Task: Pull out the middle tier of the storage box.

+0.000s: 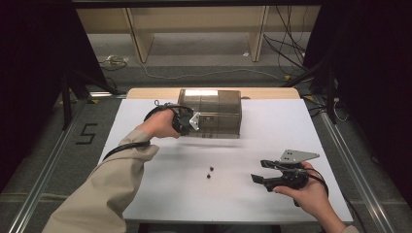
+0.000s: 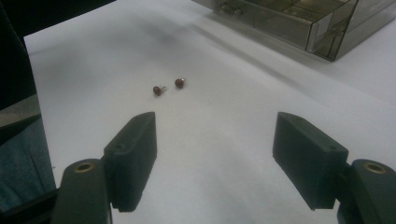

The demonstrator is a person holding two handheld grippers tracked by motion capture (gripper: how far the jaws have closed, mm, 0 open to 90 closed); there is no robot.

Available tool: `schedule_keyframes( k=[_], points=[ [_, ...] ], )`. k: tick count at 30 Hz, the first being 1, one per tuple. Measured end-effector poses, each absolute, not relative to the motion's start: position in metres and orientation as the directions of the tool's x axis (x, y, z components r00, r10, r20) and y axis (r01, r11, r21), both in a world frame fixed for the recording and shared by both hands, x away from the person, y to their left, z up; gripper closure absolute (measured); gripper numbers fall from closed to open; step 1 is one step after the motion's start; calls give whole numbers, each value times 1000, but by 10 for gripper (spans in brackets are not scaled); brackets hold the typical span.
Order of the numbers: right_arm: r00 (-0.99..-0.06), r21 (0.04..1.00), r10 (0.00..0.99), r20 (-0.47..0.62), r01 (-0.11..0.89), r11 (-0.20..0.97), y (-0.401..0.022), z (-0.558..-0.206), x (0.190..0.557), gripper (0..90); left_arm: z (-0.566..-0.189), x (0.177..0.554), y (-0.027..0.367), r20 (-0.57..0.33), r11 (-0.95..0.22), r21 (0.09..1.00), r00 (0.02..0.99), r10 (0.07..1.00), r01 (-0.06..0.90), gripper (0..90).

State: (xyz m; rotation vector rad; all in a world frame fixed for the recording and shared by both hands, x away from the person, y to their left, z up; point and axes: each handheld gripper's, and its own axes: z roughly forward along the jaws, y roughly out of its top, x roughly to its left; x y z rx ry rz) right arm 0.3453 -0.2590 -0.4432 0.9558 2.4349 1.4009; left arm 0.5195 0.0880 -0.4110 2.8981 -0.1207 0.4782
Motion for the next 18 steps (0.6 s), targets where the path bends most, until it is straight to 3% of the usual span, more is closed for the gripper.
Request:
schedule_keyframes(
  k=[18],
  points=[
    [-778, 823, 608, 159, 445, 354, -259, -443, 345, 312, -411, 514, 87, 311, -976, 191, 950, -38, -102, 860]
  ],
)
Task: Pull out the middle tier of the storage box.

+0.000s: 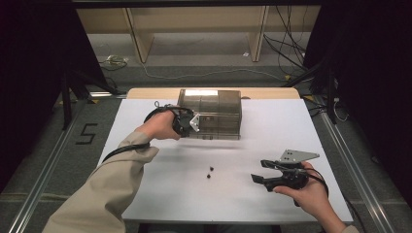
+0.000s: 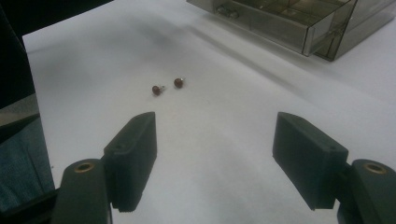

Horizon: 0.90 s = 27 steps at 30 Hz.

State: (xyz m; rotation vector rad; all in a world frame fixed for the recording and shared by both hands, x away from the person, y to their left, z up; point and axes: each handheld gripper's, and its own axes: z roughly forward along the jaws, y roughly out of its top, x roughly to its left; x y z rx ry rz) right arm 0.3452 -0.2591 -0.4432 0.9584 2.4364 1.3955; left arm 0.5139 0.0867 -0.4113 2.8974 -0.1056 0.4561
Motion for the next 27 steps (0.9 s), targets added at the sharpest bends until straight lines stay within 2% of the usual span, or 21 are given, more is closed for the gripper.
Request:
schedule_keyframes(
  k=[27],
  points=[
    [-777, 825, 610, 154, 441, 354, -259, -443, 345, 312, -413, 509, 86, 299, -976, 200, 954, -29, -92, 863]
  ],
)
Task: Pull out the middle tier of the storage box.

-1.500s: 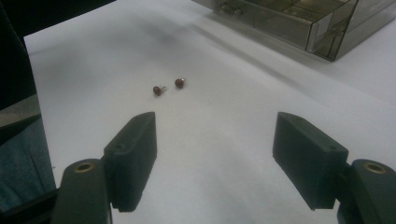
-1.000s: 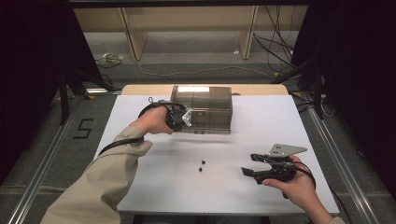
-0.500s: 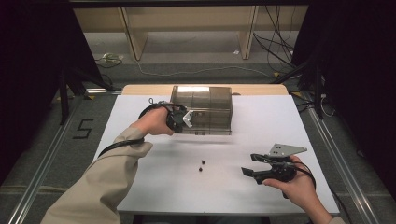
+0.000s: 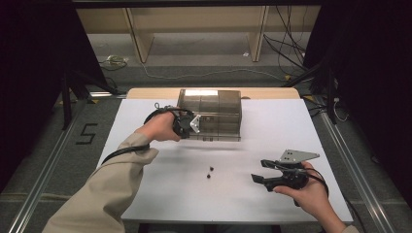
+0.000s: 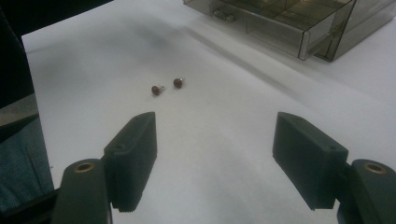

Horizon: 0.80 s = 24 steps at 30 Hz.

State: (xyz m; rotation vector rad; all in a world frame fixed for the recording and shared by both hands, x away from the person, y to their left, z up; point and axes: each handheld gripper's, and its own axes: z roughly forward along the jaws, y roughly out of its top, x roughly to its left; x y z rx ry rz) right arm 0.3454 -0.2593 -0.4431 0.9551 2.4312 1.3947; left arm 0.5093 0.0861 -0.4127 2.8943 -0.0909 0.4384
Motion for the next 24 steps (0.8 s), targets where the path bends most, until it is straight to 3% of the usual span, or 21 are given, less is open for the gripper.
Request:
schedule_keyframes(
  k=[24],
  points=[
    [-777, 823, 610, 157, 444, 353, -259, -443, 345, 309, -414, 503, 86, 290, -975, 202, 956, -30, -92, 865]
  ],
)
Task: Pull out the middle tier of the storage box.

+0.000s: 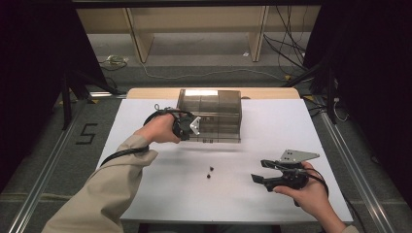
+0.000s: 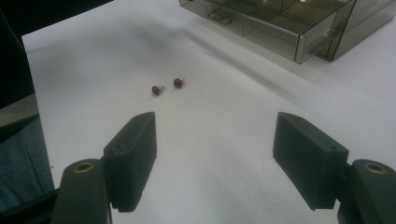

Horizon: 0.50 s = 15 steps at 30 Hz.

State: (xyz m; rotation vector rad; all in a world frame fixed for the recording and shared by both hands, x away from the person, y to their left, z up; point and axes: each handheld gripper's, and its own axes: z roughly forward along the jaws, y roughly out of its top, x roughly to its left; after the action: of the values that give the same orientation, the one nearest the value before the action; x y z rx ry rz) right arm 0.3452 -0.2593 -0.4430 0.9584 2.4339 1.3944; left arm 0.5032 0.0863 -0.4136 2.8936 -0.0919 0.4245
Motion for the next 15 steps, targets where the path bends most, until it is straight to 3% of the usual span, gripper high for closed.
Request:
schedule_keyframes(
  k=[15],
  points=[
    [-777, 824, 610, 159, 445, 352, -259, -443, 345, 309, -414, 500, 87, 290, -974, 203, 956, -38, -100, 866]
  ],
)
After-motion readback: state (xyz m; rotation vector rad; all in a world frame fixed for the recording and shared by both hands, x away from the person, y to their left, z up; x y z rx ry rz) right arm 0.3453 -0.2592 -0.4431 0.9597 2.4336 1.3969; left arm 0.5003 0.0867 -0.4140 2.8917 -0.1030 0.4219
